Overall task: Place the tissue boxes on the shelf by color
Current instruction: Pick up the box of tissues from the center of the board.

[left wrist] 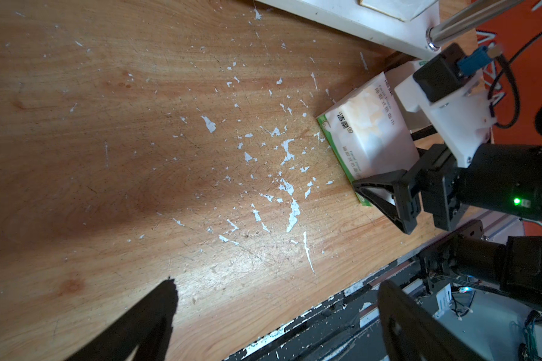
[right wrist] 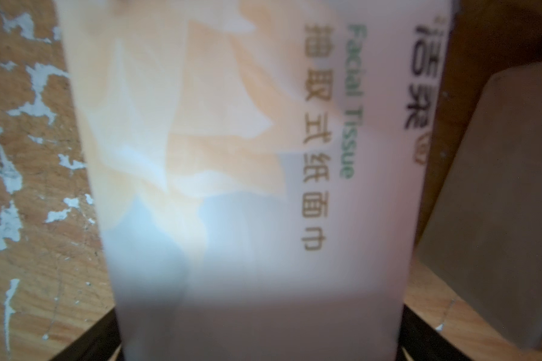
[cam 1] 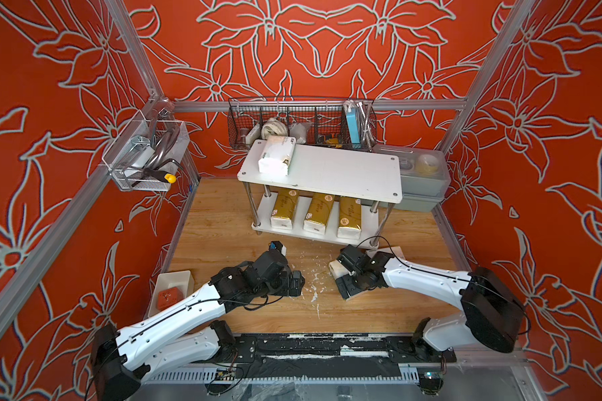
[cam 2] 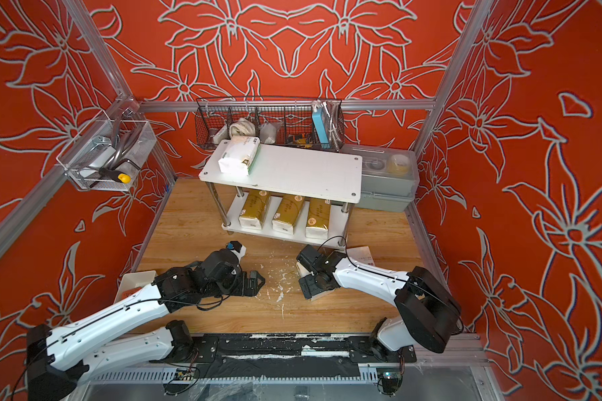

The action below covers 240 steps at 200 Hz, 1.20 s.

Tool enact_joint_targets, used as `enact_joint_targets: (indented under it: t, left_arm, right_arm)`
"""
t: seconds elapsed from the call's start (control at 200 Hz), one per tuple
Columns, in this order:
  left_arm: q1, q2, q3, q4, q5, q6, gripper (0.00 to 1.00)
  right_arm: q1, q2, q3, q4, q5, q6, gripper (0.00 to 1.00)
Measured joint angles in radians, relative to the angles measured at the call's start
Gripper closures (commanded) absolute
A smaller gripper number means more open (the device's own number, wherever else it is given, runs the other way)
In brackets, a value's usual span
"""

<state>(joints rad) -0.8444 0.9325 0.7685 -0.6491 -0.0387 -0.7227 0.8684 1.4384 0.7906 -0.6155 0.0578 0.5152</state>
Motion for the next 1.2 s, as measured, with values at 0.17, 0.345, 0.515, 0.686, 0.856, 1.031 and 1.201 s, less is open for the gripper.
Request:
enact_joint_targets:
  t: [0.17,0.345,0.515,0.686,0.856,1.031,1.201]
  left_arm:
    - [0.0,0.002,0.0,0.004,0.0,0.0,0.01]
    - [0.0,0.002,0.0,0.003,0.0,0.0,0.01]
    - [0.0,0.002,0.001,0.003,0.0,0.0,0.01]
    - [0.0,0.001,0.024,-0.002,-0.001,0.0,0.01]
    - [0.001,-0.009,0.069,-0.016,-0.008,0.0,0.01]
    - [0.008,-0.024,0.14,-0.053,-0.031,0.0,0.01]
    - [0.031,-0.031,0.237,-0.112,-0.074,0.005,0.01]
  right_arm:
    - [0.0,-0.002,-0.005,0.014,-0.017,0.002,0.2]
    - [0.0,-0.037,-0.032,0.028,-0.038,0.014,0.39]
    - [0.0,-0.09,-0.053,0.002,-0.071,0.019,0.46]
    - [0.0,-0.177,-0.053,-0.041,-0.101,0.023,0.47]
    - [0.003,-0.262,-0.041,-0.097,-0.139,0.035,0.48]
    - [0.037,-0.334,0.031,-0.172,-0.172,0.069,0.48]
    - [0.093,-0.37,0.186,-0.241,-0.187,0.108,0.48]
